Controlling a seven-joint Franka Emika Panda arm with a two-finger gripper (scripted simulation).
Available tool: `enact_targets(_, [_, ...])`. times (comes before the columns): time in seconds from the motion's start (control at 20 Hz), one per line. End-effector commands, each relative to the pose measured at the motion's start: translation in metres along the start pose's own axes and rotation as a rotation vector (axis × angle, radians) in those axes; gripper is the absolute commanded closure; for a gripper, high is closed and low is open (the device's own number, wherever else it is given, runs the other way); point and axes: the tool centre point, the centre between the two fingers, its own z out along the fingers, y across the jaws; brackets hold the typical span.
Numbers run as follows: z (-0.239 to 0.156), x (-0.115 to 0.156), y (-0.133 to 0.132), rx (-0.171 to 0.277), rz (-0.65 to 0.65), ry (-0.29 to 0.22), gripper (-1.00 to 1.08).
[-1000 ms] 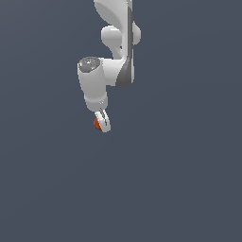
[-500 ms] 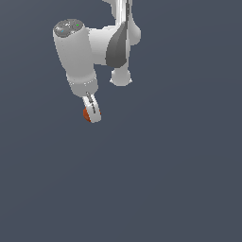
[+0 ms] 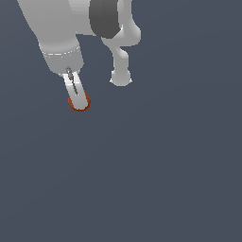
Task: Pick up the object and move it to a goal position.
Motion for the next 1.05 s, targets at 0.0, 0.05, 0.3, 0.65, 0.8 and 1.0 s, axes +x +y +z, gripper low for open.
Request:
enact_targets(0.0, [-0.021, 0.007, -0.004, 0.001, -0.001, 0.0, 1.08])
enact_targets(0.05, [-0.028, 0.009, -0.005, 0.001, -0.001, 0.0, 1.08])
enact_targets(0.3, [-0.056, 0.019, -0.011, 0.001, -0.002, -0.001, 1.08])
enact_targets(0.65, [-0.078, 0.027, -0.016, 0.002, -0.002, -0.001, 1.08])
enact_targets(0.8, [-0.082, 0.029, -0.017, 0.002, -0.002, -0.001, 1.08])
enact_targets(1.0, [-0.084, 0.03, -0.018, 0.002, -0.002, -0.001, 1.08])
